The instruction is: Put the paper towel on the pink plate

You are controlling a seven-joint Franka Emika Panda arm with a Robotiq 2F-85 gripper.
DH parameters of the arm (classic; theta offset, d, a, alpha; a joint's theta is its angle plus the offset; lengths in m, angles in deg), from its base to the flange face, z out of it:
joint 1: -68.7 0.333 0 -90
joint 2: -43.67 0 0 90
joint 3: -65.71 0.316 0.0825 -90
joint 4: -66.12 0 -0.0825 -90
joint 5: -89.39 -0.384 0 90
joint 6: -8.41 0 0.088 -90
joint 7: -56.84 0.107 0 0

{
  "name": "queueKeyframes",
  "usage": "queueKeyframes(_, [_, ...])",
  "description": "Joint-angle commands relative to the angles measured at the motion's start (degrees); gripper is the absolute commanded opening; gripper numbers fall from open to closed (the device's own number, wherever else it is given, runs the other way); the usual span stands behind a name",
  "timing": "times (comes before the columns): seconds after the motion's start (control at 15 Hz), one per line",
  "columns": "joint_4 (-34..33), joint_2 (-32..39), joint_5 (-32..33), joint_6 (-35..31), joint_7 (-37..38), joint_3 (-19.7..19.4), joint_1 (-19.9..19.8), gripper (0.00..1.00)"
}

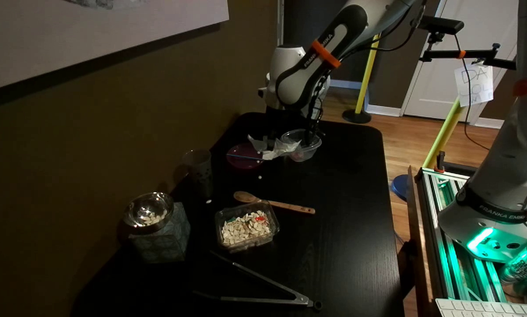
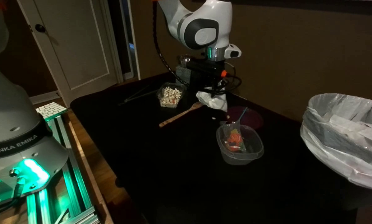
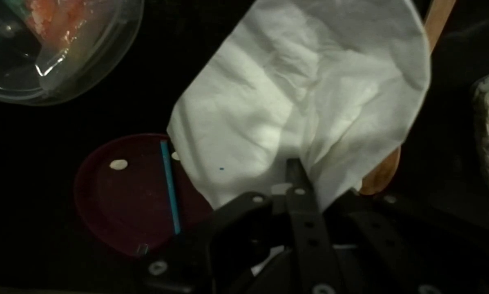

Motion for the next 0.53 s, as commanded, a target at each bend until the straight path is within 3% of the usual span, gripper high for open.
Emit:
queueKeyframes(0.0, [0.0,0.0,-0.4,0.1,-0.3,-0.5,0.5,0.01])
queueKeyframes(0.27, [-6.8,3.0,-1.5,-4.2,9.6,-3.4,1.7,0.01])
queueKeyframes(0.47, [-12.7,3.7,-2.7,-2.9,15.6,-5.6,1.5,0.01])
